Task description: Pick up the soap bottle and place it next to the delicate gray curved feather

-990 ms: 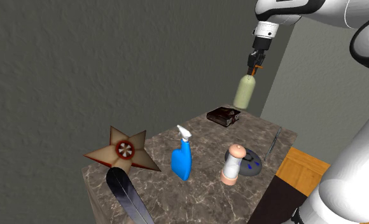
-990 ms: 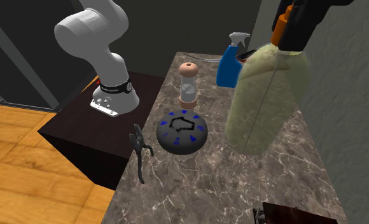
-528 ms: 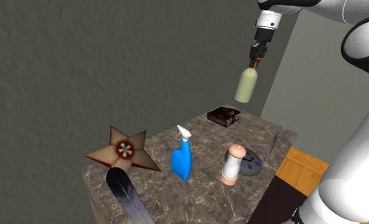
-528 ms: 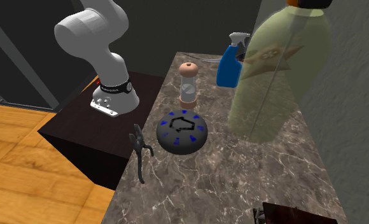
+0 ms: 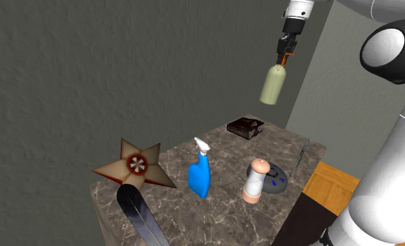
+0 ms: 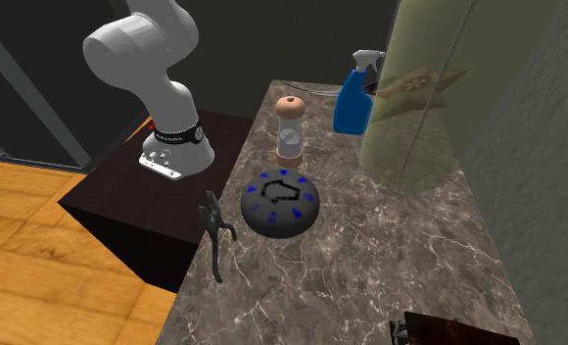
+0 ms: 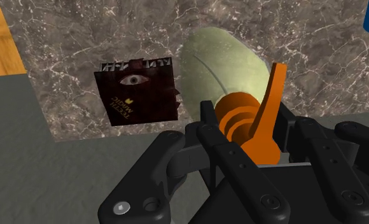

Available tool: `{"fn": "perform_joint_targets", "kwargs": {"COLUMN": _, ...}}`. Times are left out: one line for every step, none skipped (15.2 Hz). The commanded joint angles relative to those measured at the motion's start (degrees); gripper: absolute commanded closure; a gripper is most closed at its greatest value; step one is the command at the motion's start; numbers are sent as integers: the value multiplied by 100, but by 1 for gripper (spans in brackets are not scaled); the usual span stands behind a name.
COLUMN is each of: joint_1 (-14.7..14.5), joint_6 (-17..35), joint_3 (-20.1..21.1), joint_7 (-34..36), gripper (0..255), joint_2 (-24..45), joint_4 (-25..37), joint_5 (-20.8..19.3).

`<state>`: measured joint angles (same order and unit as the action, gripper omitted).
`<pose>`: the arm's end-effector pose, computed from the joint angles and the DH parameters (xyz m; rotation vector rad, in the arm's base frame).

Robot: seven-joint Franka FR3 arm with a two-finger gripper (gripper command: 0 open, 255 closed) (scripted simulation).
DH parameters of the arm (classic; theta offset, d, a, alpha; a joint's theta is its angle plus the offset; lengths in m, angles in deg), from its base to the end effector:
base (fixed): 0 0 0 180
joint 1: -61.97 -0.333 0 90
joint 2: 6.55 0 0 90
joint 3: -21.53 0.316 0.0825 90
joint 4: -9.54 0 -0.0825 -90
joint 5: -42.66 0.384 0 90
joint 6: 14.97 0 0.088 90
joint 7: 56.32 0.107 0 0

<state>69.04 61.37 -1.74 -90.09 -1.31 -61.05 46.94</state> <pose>0.4860 -0.2568 0.7118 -3.1163 -0.1246 -0.0512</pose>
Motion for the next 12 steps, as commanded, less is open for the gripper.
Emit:
{"fn": "perform_joint_targets", "kwargs": {"joint_1": 32, "joint_6": -139, "joint_3": -19, "joint_7": -28, "gripper": 255, "joint_2": 87, "joint_4": 218, "joint_5": 41}}
{"fn": "perform_joint_targets", "kwargs": {"joint_1": -86, "joint_6": -53, "joint_3": 51, "joint_7": 114, "gripper": 255, "joint_2": -186, "joint_4": -113, "joint_5": -79}}
{"fn": "perform_joint_targets", "kwargs": {"joint_1": -194, "joint_6": 17, "joint_3": 120, "joint_7": 257, "gripper": 255, "joint_2": -443, "joint_4": -415, "joint_5": -187}}
{"fn": "perform_joint_targets", "kwargs": {"joint_1": -293, "joint_6": 75, "joint_3": 192, "joint_7": 403, "gripper": 255, "joint_2": -687, "joint_4": -694, "joint_5": -283}}
{"fn": "perform_joint_targets", "kwargs": {"joint_1": -370, "joint_6": 121, "joint_3": 277, "joint_7": 548, "gripper": 255, "joint_2": -918, "joint_4": -953, "joint_5": -367}}
{"fn": "perform_joint_targets", "kwargs": {"joint_1": -434, "joint_6": 157, "joint_3": 369, "joint_7": 693, "gripper": 255, "joint_2": -1139, "joint_4": -1194, "joint_5": -439}}
{"fn": "perform_joint_targets", "kwargs": {"joint_1": -490, "joint_6": 185, "joint_3": 464, "joint_7": 838, "gripper": 255, "joint_2": -1349, "joint_4": -1419, "joint_5": -501}}
{"fn": "perform_joint_targets", "kwargs": {"joint_1": -540, "joint_6": 206, "joint_3": 560, "joint_7": 980, "gripper": 255, "joint_2": -1550, "joint_4": -1631, "joint_5": -553}}
{"fn": "perform_joint_targets", "kwargs": {"joint_1": -586, "joint_6": 221, "joint_3": 656, "joint_7": 1122, "gripper": 255, "joint_2": -1742, "joint_4": -1830, "joint_5": -595}}
{"fn": "perform_joint_targets", "kwargs": {"joint_1": -625, "joint_6": 229, "joint_3": 755, "joint_7": 1262, "gripper": 255, "joint_2": -1926, "joint_4": -2018, "joint_5": -628}}
{"fn": "perform_joint_targets", "kwargs": {"joint_1": -661, "joint_6": 233, "joint_3": 854, "joint_7": 1400, "gripper": 255, "joint_2": -2103, "joint_4": -2195, "joint_5": -652}}
{"fn": "perform_joint_targets", "kwargs": {"joint_1": -694, "joint_6": 233, "joint_3": 954, "joint_7": 1538, "gripper": 255, "joint_2": -2273, "joint_4": -2361, "joint_5": -668}}
